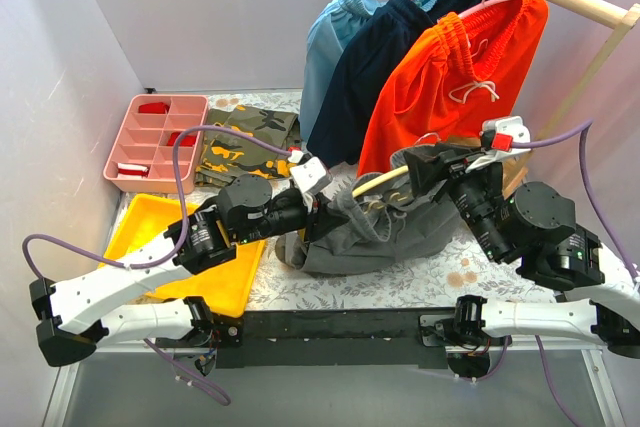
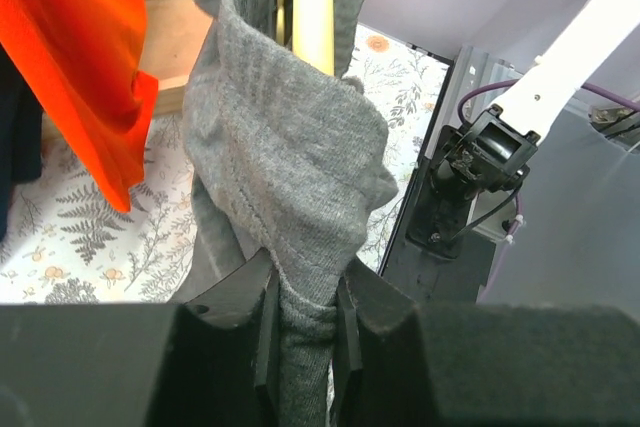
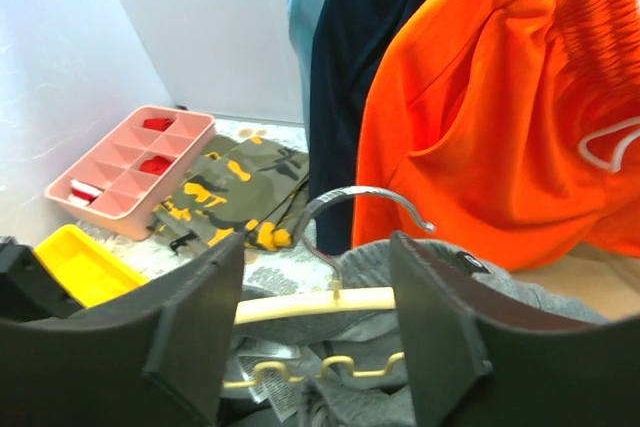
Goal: Place the shorts on the hanger
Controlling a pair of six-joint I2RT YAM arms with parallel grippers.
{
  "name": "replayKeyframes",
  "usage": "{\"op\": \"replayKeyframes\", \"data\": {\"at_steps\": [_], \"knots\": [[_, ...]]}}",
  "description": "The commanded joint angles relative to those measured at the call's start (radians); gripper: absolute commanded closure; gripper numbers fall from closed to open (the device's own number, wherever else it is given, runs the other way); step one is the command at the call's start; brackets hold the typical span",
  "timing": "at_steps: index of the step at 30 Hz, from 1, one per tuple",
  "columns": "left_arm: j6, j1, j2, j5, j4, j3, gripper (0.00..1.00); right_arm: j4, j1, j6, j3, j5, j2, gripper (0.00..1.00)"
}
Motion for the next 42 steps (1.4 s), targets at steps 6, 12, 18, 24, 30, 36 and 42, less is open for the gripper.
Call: {"op": "replayKeyframes", "data": {"at_steps": [6, 12, 18, 24, 30, 36, 42], "knots": [[-0.053, 0.001, -0.091, -0.089, 0.161, -0.051, 1.0, -0.11, 0.002, 0.169, -0.016, 0.004, -0.071, 0.27], [-0.064, 0.001, -0.109, -0.119, 0.204, -0.083, 1.0, -0.19, 0.003, 0.269, -0.056, -0.001, -0.125, 0.27], [-0.056, 0.001, -0.109, -0.118, 0.215, -0.067, 1.0, -0.386, 0.003, 0.467, -0.128, 0.05, -0.131, 0.26], [-0.041, 0.002, -0.085, -0.104, 0.198, -0.01, 1.0, -0.442, 0.0, 0.582, -0.202, 0.091, -0.131, 0.25], [-0.013, 0.001, -0.052, -0.104, 0.172, 0.039, 1.0, -0.424, 0.0, 0.579, -0.202, 0.139, -0.104, 0.24], [-0.009, 0.001, -0.045, -0.08, 0.17, 0.051, 1.0, -0.324, -0.01, 0.454, -0.167, 0.153, -0.085, 0.32], [-0.01, 0.001, -0.042, -0.091, 0.177, 0.041, 1.0, -0.304, -0.088, 0.418, -0.13, 0.001, -0.027, 0.29]]}}
